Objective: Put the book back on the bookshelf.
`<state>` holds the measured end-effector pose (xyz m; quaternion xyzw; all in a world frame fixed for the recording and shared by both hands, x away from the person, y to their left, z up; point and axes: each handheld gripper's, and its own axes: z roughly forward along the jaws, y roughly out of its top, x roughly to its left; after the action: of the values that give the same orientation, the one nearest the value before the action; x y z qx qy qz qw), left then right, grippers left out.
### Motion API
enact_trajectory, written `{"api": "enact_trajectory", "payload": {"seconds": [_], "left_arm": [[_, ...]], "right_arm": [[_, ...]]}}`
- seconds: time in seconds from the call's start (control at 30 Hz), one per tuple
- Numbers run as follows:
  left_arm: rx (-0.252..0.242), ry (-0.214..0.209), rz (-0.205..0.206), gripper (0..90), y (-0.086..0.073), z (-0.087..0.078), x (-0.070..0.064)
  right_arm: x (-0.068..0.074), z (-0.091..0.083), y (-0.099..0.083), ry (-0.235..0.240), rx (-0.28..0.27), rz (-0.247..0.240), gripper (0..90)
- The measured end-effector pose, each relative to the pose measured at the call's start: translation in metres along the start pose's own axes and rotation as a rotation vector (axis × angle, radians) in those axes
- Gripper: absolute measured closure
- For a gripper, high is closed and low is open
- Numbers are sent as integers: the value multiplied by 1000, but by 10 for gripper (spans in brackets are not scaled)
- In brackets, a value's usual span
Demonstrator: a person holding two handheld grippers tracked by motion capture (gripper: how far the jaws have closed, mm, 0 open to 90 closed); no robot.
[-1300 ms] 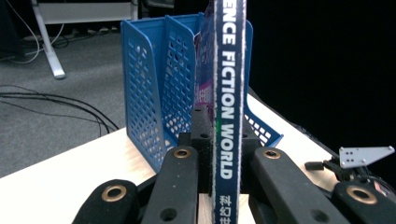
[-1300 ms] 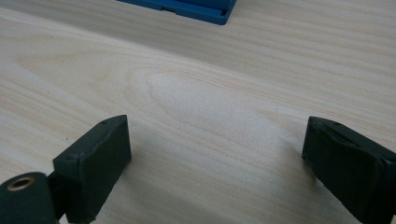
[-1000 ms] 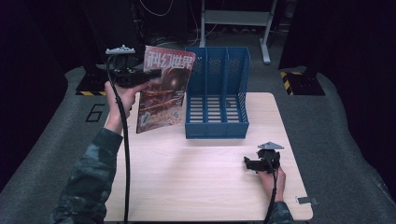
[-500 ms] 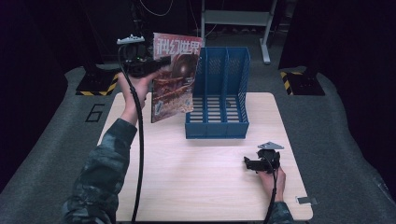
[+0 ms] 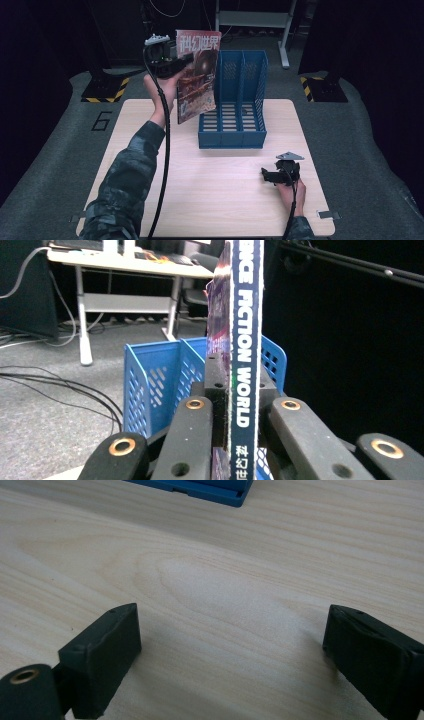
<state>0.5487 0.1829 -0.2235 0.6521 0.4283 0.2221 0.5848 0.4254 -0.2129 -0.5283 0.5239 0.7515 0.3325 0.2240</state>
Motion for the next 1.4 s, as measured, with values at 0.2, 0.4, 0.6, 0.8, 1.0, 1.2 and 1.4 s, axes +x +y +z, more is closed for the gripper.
{"api": "enact_trajectory", "payload": {"seconds": [0.2,0.4,0.6,0.8,1.0,1.2,1.4], "left_arm": [[-16,43,-6,842,-6,18,-4],[-41,99,14,842,-11,30,-7],[-67,132,24,842,-20,40,-8],[-100,151,43,842,-30,50,-10],[-144,169,65,842,-39,59,-17],[-175,195,79,842,-48,66,-20],[-188,214,95,842,-58,73,-20]], "right_arm": [[0,0,0,0,-1,1,83],[0,0,0,1,-1,1,83],[0,0,0,0,-1,2,85],[0,0,0,-2,0,4,88],[0,0,0,-3,-3,4,89],[0,0,0,-4,-4,8,93],[0,0,0,-3,-6,11,95]]}}
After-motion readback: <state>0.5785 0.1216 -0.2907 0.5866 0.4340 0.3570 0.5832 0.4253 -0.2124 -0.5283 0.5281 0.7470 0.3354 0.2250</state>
